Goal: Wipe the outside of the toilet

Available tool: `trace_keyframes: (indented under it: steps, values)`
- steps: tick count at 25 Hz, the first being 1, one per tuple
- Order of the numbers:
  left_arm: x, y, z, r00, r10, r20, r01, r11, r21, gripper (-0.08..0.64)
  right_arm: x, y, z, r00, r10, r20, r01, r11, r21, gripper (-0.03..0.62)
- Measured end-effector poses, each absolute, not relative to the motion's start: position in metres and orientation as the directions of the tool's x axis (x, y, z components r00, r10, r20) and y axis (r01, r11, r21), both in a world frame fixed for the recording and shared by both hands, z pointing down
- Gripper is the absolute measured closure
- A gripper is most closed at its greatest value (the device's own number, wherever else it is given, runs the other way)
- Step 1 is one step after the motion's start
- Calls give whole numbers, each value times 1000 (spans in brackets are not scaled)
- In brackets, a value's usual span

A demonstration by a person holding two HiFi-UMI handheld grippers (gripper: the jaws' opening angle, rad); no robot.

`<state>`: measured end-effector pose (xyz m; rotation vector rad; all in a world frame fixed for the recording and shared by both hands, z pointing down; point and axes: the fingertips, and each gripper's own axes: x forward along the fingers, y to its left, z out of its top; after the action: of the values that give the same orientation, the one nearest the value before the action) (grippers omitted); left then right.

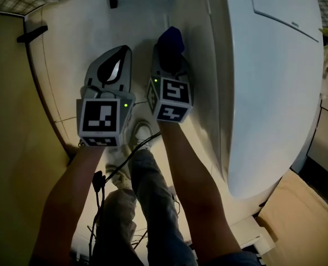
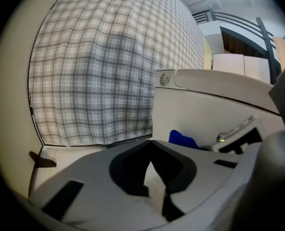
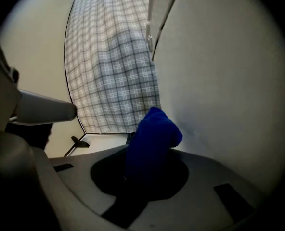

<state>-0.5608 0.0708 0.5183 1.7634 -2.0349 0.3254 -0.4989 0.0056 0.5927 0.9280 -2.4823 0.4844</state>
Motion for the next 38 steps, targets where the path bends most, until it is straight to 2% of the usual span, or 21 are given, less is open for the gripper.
trace_keyframes:
  steps: [6,10,14,18,25,32,38]
  values:
    - [-505,83,525,-21,-874,486,-990,86,113,543,-407,95,571,-658,-522,543,-694,700,-168,518]
    - [-483,100,528,7,-867,499,-991,61,119,542,-350,128,576,-590,-554,587,-747,650,-137,518]
    - [-477,110,533,8,-858,514,-989,68,128,543,-330,136,584,-553,-586,592,-784,606,-133,518]
    - [-487,104,532,-9,-865,501,-989,83,126,543,-365,122,580,-609,-573,549,-744,652,-145,518]
    - [-544,92,552,-89,-855,510,-981,163,103,543,-477,44,614,-689,-519,506,-669,723,-169,518]
    - [-584,65,607,-145,-844,517,-970,225,95,541,-546,-20,697,-633,-504,588,-703,693,-163,518]
    - [-580,48,632,-133,-856,500,-971,214,110,543,-543,-35,733,-600,-501,624,-713,688,-134,518]
